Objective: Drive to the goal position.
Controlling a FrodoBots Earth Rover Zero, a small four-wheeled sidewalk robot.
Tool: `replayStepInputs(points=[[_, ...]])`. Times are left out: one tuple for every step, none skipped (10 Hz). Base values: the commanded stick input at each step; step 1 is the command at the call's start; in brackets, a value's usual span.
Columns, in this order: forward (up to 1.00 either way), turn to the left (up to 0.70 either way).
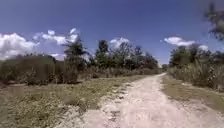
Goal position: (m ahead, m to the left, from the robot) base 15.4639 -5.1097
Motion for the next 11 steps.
replayStepInputs(points=[[0.70, -0.21], [0.70, -0.01], [0.70, 0.00], [0.70, 0.00], [0.70, 0.00], [0.70, 0.00], [0.70, 0.00], [0.70, 0.00], [0.70, 0.00], [0.70, 0.00], [0.70, 0.00]])
